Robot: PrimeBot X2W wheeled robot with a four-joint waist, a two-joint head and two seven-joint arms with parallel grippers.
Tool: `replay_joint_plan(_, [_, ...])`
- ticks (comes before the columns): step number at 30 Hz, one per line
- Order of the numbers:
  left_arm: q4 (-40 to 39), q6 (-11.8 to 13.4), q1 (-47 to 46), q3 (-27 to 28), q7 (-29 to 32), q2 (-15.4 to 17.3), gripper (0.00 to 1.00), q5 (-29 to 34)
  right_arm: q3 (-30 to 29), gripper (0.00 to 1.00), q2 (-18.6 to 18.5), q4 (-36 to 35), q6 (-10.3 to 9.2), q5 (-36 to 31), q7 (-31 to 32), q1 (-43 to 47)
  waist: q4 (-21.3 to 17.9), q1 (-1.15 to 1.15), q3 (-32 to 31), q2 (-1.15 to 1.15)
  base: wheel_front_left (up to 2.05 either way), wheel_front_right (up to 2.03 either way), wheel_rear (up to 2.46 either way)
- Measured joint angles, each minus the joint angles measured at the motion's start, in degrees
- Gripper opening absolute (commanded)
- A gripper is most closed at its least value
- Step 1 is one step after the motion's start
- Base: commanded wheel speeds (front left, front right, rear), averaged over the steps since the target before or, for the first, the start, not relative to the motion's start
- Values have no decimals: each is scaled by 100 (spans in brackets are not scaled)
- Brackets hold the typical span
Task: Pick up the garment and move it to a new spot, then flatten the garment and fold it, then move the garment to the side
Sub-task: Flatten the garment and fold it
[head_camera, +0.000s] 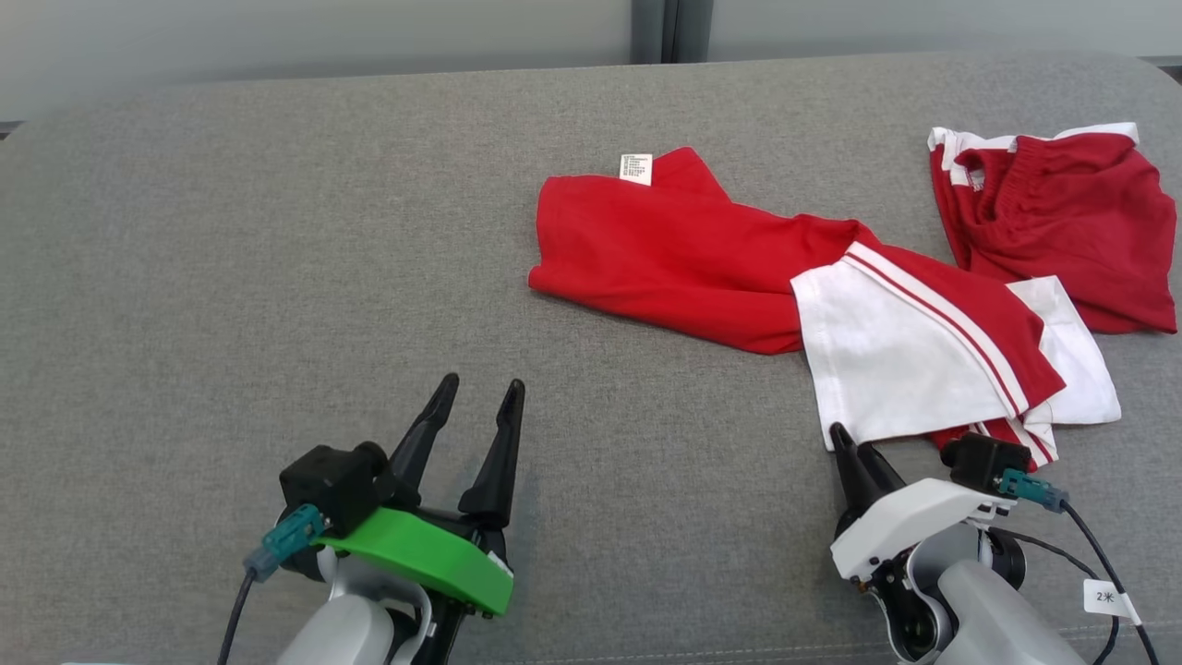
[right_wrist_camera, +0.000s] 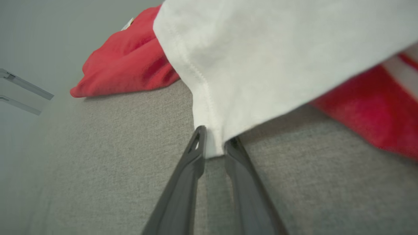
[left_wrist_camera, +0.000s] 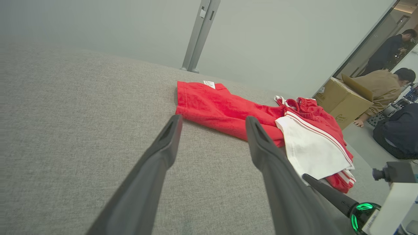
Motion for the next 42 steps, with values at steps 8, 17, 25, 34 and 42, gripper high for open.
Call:
replay_joint_plan(8, [12, 1, 3, 201, -7, 18, 100, -1, 53, 0, 8, -12, 23, -21, 0, 2, -42, 0, -66, 0, 0, 0, 0])
replay_joint_plan(17, [4, 27, 23, 348, -10, 30, 100, -1, -115, 0, -125, -746, 83, -212, -21, -371, -276, 0, -133, 0, 0, 0, 0])
replay_joint_plan(25, [36, 30, 213, 421, -16, 25, 100, -18, -549, 0, -844, -2003, 116, -781, -53, -777, -538, 0, -300, 0, 0, 0, 0])
replay_joint_plan(34, [47, 48, 392, 631, -34, 31, 100, -163, 536, 0, -1074, -2484, 226, -1033, 40, 38, -960, 0, -519, 0, 0, 0, 0])
replay_joint_plan(42, [-64, 49, 448, 706, -35, 36, 100, -162, 391, 0, -1496, -2468, 225, -702, 368, 962, -1458, 0, -649, 0, 0, 0, 0])
